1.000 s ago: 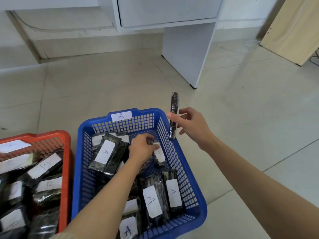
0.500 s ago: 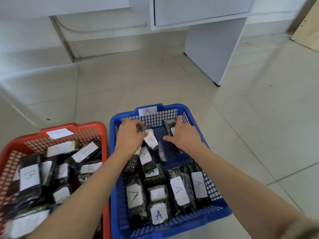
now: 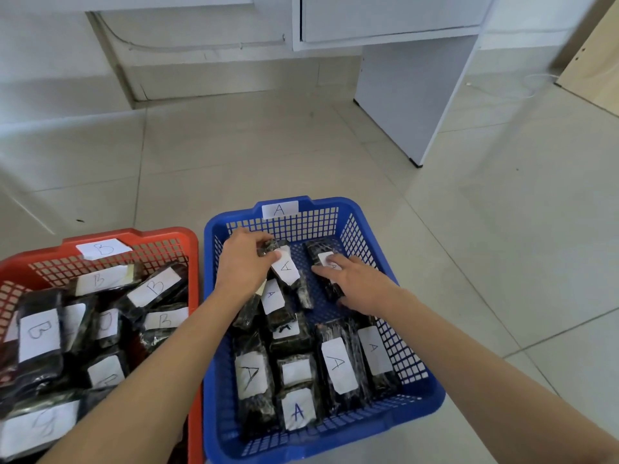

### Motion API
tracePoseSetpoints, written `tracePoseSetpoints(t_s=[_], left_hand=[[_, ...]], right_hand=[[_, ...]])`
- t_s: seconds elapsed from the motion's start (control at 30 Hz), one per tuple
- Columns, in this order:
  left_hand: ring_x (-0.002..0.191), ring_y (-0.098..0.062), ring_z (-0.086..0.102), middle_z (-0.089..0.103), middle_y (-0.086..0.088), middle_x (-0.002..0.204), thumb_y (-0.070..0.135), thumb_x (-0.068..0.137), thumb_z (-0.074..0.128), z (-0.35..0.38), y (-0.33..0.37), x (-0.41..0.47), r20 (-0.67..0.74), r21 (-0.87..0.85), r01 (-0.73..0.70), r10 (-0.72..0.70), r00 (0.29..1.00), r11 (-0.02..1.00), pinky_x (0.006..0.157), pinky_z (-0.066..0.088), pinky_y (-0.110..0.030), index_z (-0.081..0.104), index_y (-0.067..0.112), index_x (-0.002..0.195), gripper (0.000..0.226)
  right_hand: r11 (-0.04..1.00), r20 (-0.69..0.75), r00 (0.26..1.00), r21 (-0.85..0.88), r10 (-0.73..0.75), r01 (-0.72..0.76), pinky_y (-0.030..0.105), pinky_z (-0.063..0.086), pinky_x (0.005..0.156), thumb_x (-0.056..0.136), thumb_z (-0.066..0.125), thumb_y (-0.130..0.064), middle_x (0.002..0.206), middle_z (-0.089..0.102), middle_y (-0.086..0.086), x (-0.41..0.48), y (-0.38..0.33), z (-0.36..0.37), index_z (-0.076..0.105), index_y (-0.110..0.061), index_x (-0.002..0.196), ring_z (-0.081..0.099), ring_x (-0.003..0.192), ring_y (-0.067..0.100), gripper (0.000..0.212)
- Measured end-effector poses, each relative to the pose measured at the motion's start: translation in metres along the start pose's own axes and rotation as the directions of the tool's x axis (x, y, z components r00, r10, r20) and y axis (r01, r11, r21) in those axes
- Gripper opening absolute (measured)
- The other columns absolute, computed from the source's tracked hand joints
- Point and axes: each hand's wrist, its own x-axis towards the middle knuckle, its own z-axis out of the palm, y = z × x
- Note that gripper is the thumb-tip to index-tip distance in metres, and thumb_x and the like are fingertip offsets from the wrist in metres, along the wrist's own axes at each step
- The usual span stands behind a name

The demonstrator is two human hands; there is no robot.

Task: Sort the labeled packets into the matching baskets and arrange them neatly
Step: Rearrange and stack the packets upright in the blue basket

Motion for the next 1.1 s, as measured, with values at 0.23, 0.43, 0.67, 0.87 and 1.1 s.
tracePoseSetpoints(t_s=[0.23, 0.43, 0.67, 0.87, 1.1], left_hand=[[0.099, -0.02, 0.057, 0.055, -0.007, 0.116, 0.022, 0.084, 0.069, -0.002, -0.001, 0.003, 0.016, 0.008, -0.01, 0.01, 1.0, 1.0, 0.09, 0.041, -0.028, 0.063, 0.013, 0.12, 0.038], [0.089, -0.013, 0.059, 0.062, 0.006, 0.094, 0.015, 0.083, 0.07, -0.004, 0.008, -0.013, -0.001, -0.35, 0.091, -0.098, 0.995, 0.932, 0.09, 0.048, -0.029, 0.068, 0.012, 0.109, 0.027], [0.093, -0.014, 0.064, 0.069, 0.0, 0.102, 0.019, 0.085, 0.068, 0.014, 0.025, -0.04, 0.167, -0.471, 0.178, -0.111, 0.98, 0.864, 0.089, 0.053, -0.033, 0.069, 0.016, 0.105, 0.021], [0.135, -0.02, 0.031, 0.045, -0.001, 0.14, 0.057, 0.081, 0.059, 0.028, 0.032, -0.077, 0.593, 0.242, -0.28, 0.087, 0.801, 0.929, 0.11, 0.026, -0.044, 0.036, 0.022, 0.143, 0.075], [0.135, -0.021, 0.026, 0.041, -0.002, 0.139, 0.071, 0.063, 0.067, 0.033, 0.046, -0.085, 0.66, 0.436, -0.414, 0.029, 0.751, 0.799, 0.112, 0.004, -0.054, 0.031, 0.019, 0.142, 0.101]], right_hand=[[0.989, -0.024, 0.999, -0.138, 0.048, -0.051, 0.04, 0.034, 0.109, 0.095, 0.05, -0.011, 0.148, 0.021, 0.016, 0.009, -0.001, 0.001, 0.02, -0.02, 0.149, 0.027, 0.133, 0.034, 0.063], [0.642, -0.046, 0.992, 0.766, 0.115, -0.038, 0.028, 0.045, 0.092, 0.092, 0.058, -0.032, 0.129, 0.053, 0.002, -0.008, -0.002, -0.033, 0.049, -0.019, 0.132, 0.053, 0.115, 0.017, 0.043], [0.685, 0.042, 0.999, 0.728, 0.01, -0.038, 0.023, 0.053, 0.054, 0.086, 0.068, -0.018, 0.084, 0.066, -0.003, -0.029, -0.013, -0.042, 0.062, -0.011, 0.103, 0.059, 0.054, 0.009, 0.019], [0.698, -0.069, 0.962, 0.703, 0.264, -0.141, 0.02, 0.044, 0.049, 0.084, 0.07, -0.022, 0.093, 0.066, 0.004, -0.056, 0.02, -0.055, 0.062, -0.009, 0.104, 0.059, 0.062, 0.012, 0.025], [0.593, -0.137, 0.902, 0.791, 0.409, -0.149, 0.021, 0.046, 0.053, 0.084, 0.069, -0.023, 0.097, 0.063, 0.001, -0.068, 0.025, -0.046, 0.057, -0.011, 0.109, 0.06, 0.071, 0.014, 0.03]])
